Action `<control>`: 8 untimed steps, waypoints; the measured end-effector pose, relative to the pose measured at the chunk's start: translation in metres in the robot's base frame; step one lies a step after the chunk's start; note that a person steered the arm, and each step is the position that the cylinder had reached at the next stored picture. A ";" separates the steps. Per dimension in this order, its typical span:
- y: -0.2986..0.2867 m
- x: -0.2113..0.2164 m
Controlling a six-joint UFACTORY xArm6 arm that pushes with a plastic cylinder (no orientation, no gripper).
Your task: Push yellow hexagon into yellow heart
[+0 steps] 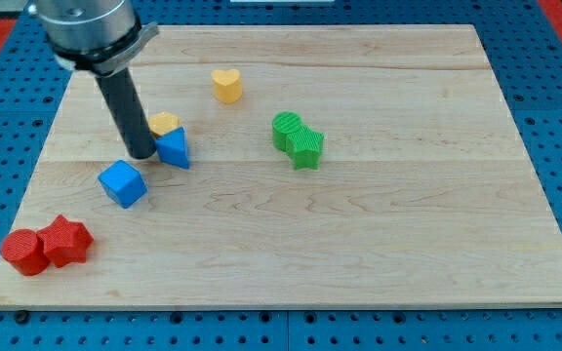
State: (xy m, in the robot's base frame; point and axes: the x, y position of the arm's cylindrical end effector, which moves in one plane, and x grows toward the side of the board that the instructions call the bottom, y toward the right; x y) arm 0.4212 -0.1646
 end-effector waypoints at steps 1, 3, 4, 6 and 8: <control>0.000 -0.046; -0.009 -0.067; -0.018 -0.036; 0.013 -0.024; 0.044 -0.068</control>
State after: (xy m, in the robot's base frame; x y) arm 0.3536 -0.1208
